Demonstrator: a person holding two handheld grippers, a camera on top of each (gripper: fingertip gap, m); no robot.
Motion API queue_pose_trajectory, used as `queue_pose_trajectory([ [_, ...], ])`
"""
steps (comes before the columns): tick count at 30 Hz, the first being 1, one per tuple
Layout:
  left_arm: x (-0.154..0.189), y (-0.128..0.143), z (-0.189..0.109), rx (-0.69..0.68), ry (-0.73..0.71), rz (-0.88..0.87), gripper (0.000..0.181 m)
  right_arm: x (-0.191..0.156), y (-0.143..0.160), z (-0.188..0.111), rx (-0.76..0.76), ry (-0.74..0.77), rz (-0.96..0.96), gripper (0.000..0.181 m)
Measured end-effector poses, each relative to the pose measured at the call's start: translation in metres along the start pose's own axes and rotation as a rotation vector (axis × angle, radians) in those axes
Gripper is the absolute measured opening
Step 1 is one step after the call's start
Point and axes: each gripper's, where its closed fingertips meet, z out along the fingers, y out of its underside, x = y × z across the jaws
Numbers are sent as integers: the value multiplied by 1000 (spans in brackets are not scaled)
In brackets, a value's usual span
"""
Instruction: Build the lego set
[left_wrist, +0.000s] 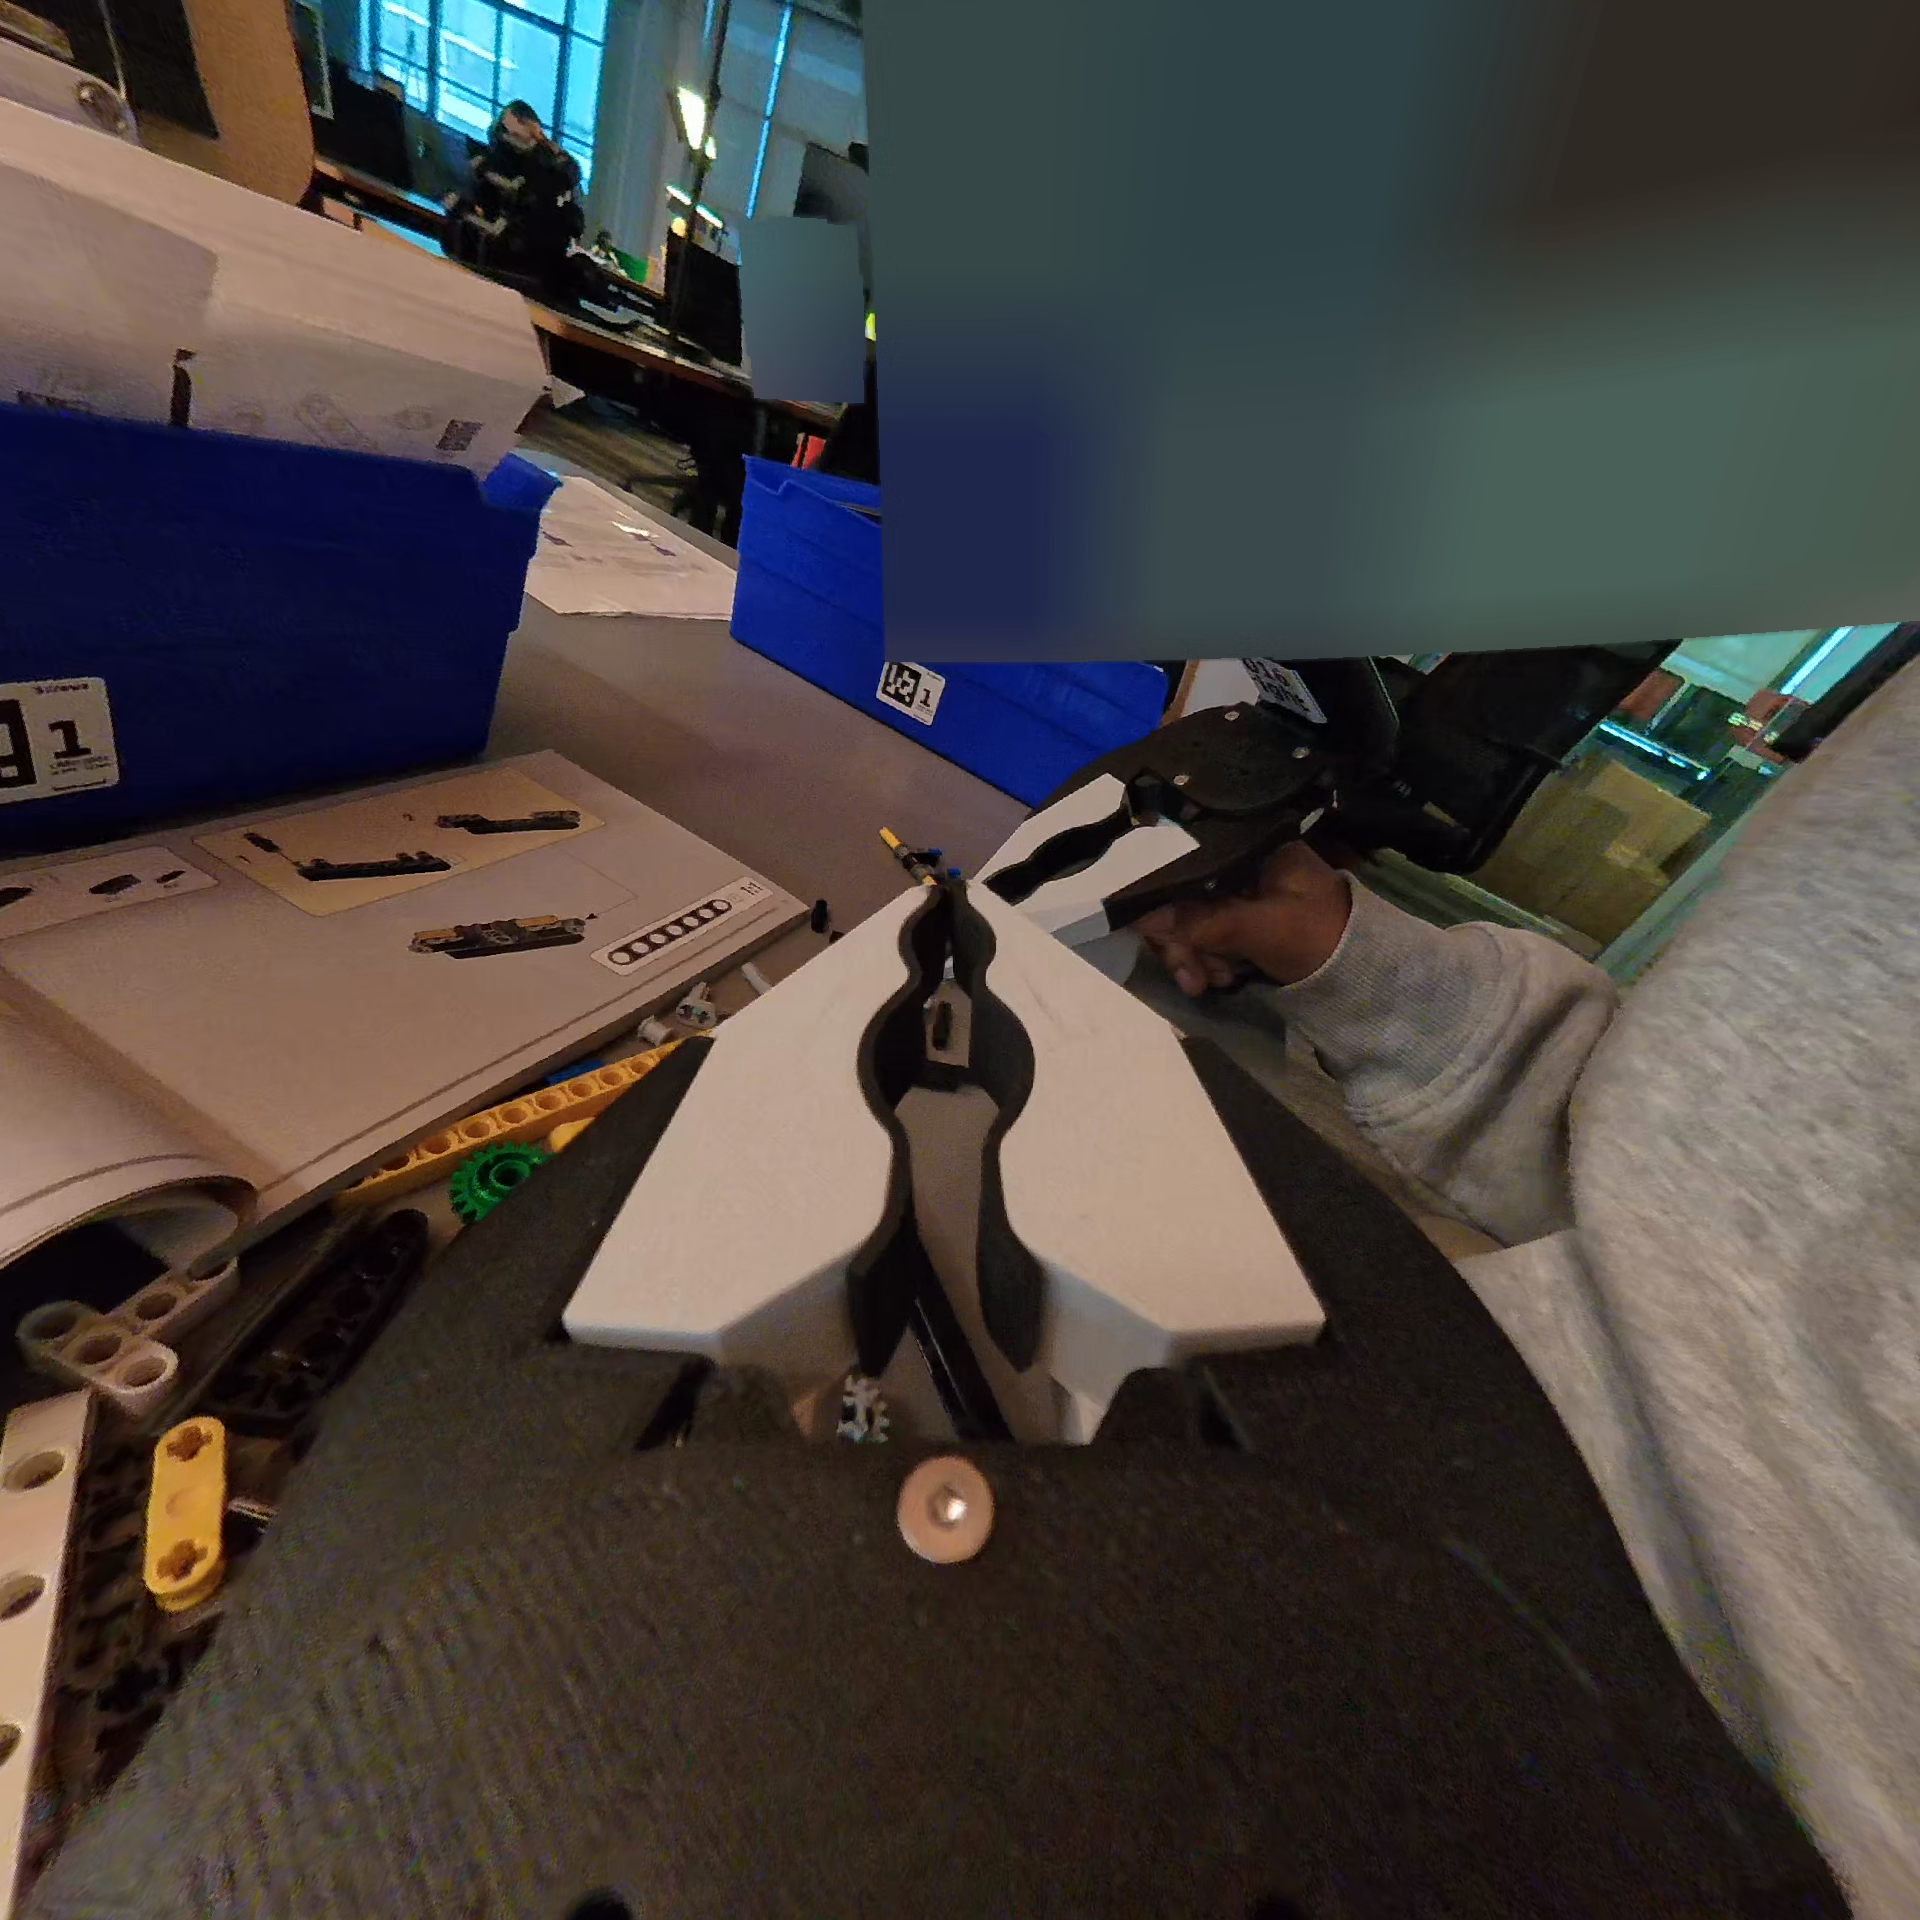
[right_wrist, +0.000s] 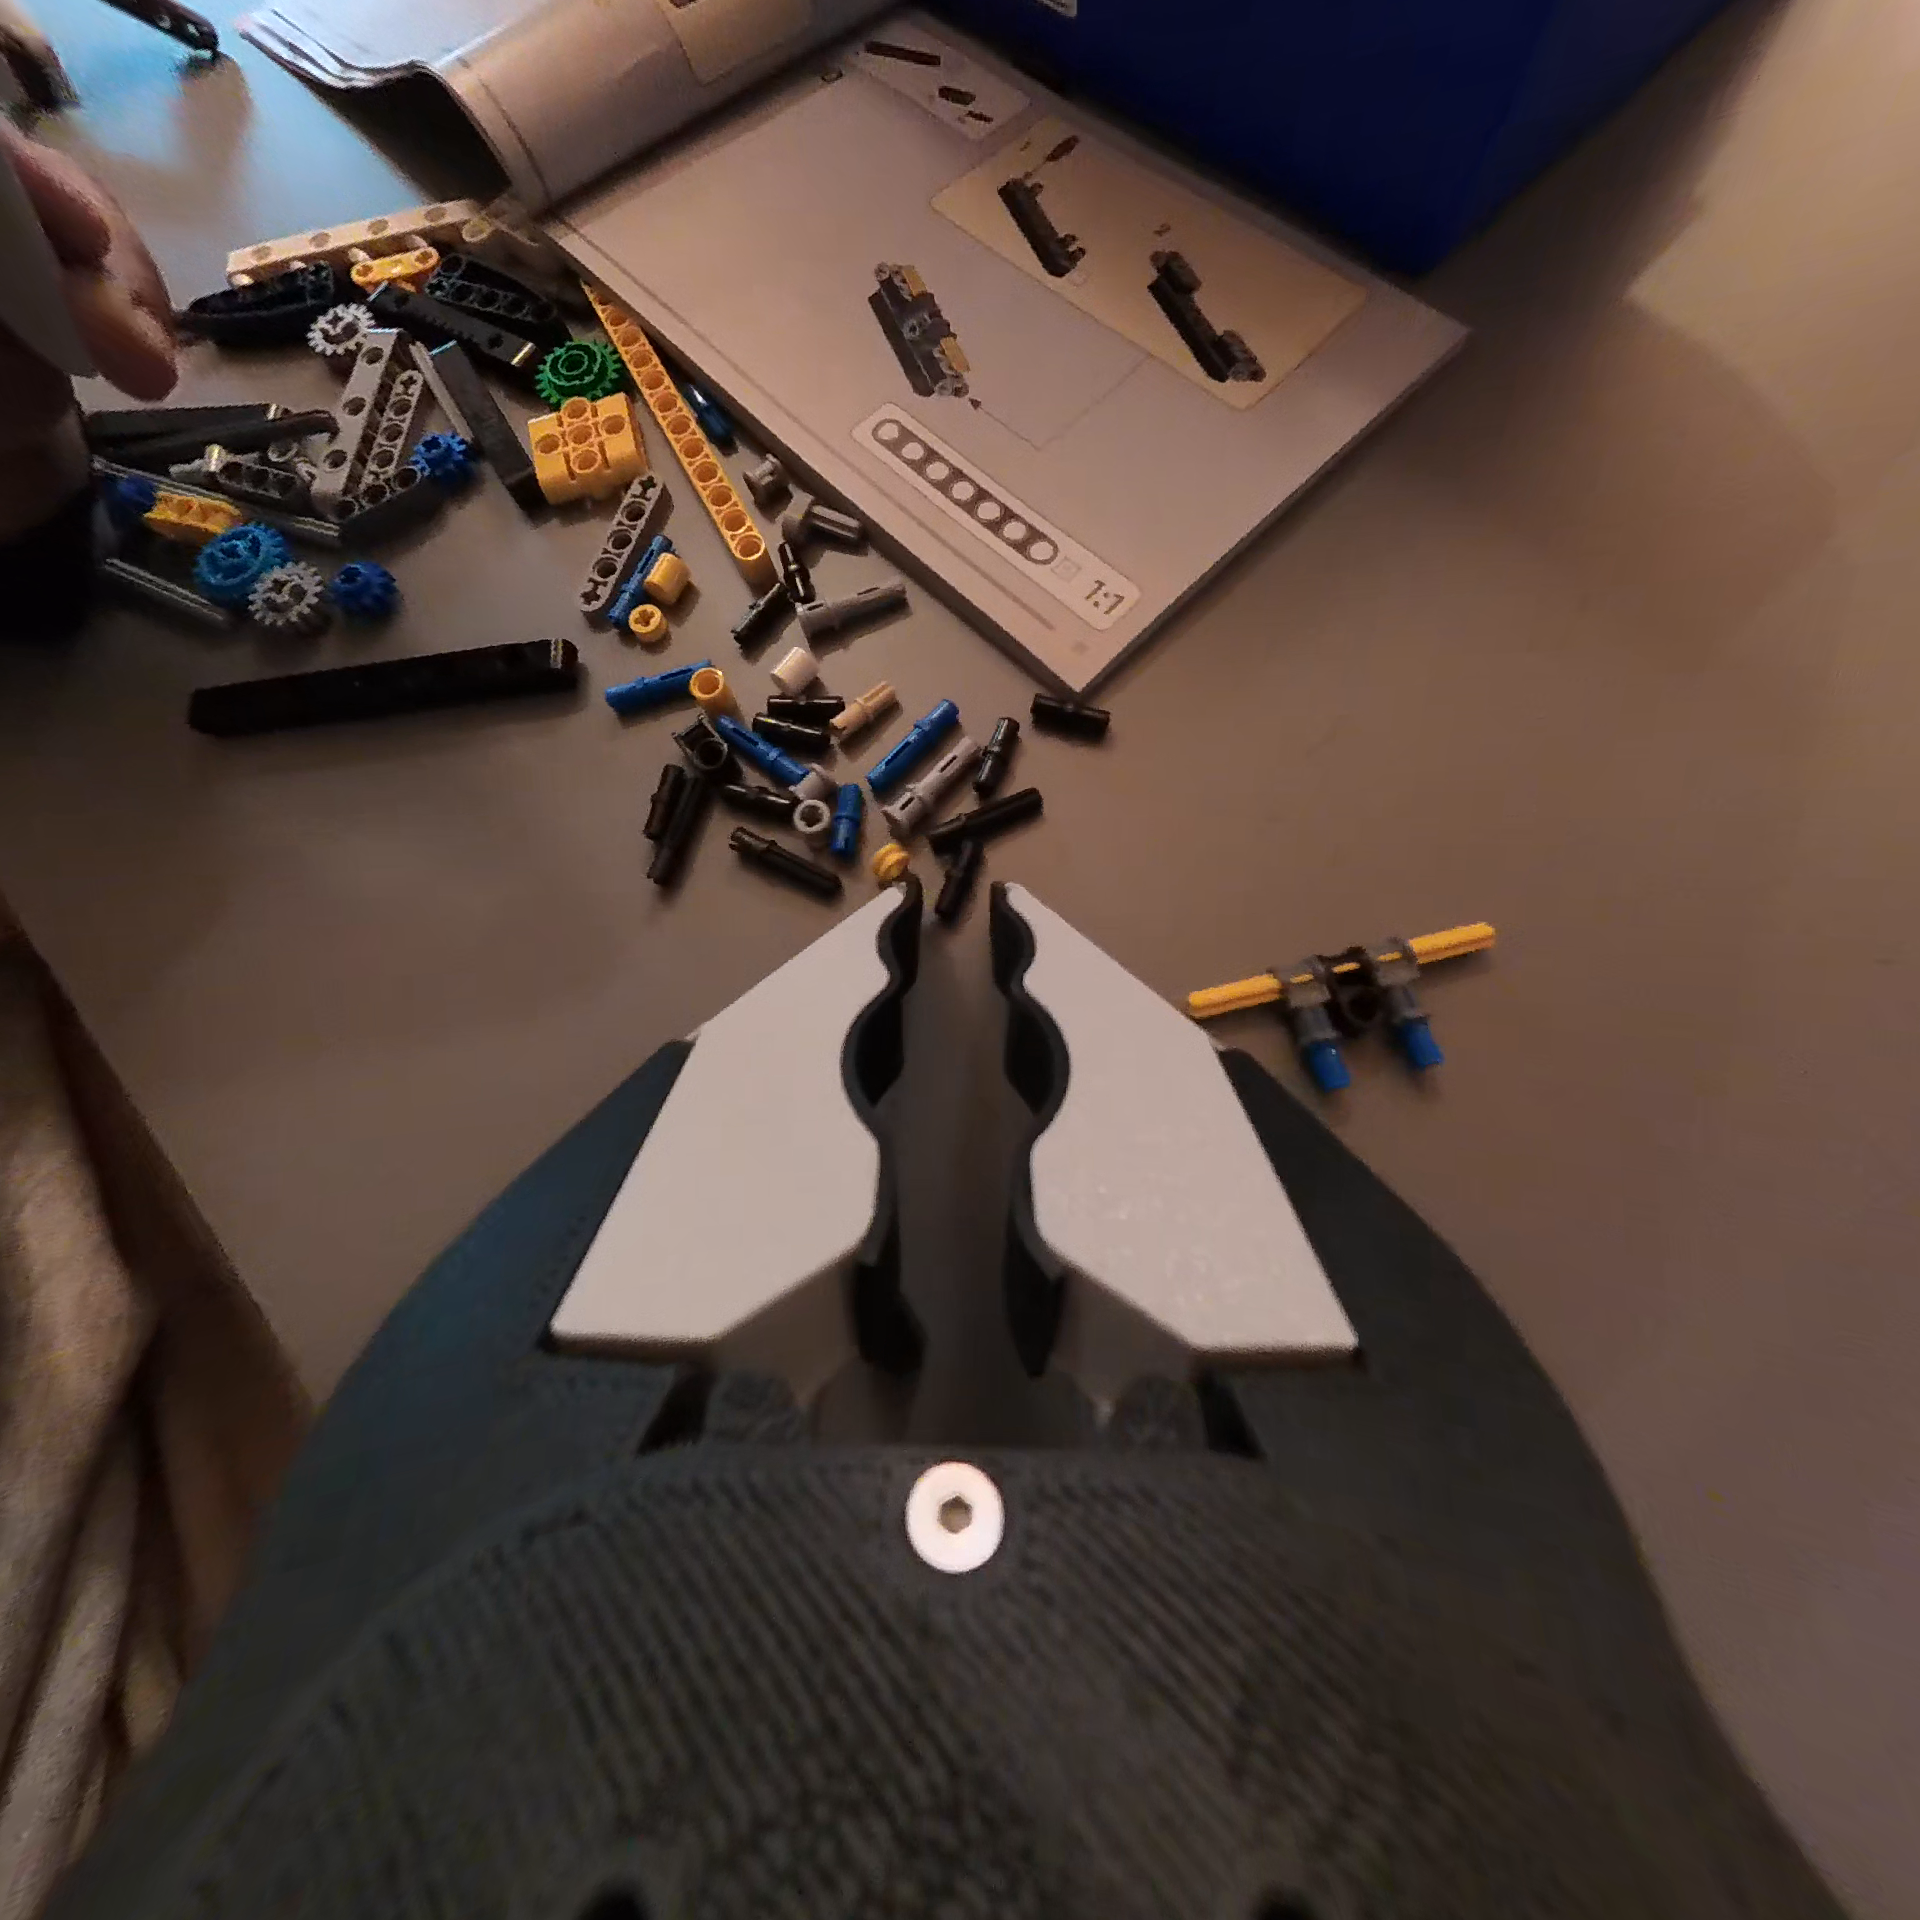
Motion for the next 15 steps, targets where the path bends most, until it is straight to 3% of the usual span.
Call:
queue_pose_trajectory([
  [10, 0, -1, -2, 15, -10, 5, 0, 4, -2, 3, -83, 142, -40, 4],
  [13, 1, -7, -6, 59, -36, 36, 0, -5, -22, -12, 37, 113, -40, 3],
  [15, 7, -8, -7, 62, -67, 115, 0, -26, -49, -28, 214, -11, 3, 2],
])
